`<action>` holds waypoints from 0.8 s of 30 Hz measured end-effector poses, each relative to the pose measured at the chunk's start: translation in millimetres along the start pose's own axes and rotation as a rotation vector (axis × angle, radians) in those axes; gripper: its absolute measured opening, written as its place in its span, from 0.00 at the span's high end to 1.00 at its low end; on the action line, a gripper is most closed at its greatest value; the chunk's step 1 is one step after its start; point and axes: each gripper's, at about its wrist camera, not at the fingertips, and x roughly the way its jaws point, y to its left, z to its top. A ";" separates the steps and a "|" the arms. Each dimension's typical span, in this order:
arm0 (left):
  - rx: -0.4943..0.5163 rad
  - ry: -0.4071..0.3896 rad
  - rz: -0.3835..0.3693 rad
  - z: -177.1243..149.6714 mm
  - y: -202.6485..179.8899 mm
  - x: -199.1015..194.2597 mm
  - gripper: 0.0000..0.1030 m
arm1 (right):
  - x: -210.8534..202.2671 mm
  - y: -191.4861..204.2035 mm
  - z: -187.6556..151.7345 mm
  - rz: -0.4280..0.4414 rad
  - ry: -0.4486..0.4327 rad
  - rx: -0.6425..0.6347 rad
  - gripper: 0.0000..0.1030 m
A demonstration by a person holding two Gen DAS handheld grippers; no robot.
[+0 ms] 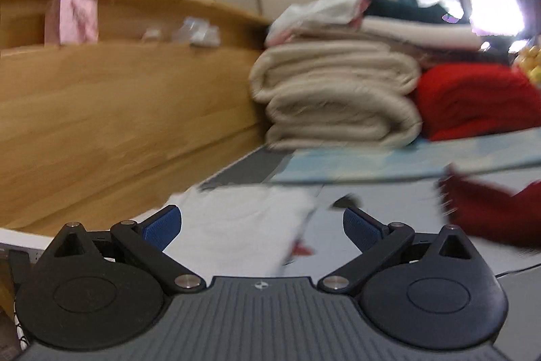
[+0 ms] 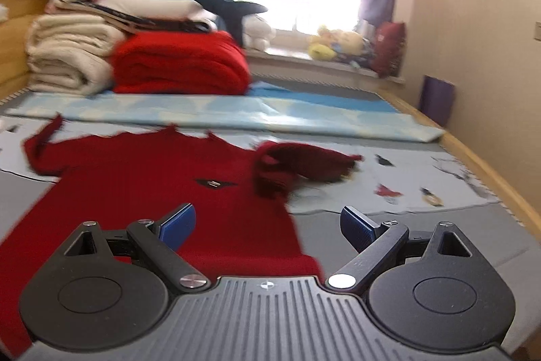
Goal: Fold small clothes
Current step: 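Move both tools toward the hem of the red sweater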
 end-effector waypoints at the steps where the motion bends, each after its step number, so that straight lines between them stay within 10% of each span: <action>1: -0.010 0.014 -0.001 -5.3 8.9 14.4 0.00 | 3.9 -2.7 -0.5 -0.013 0.013 0.003 0.09; 7: -0.132 0.163 0.009 -47.3 50.2 58.6 0.02 | 22.8 0.6 -4.3 -0.029 0.078 0.030 0.09; 24: -0.076 0.018 -0.442 126.6 -190.8 -230.6 0.00 | -6.8 8.4 5.4 0.156 -0.026 0.038 0.10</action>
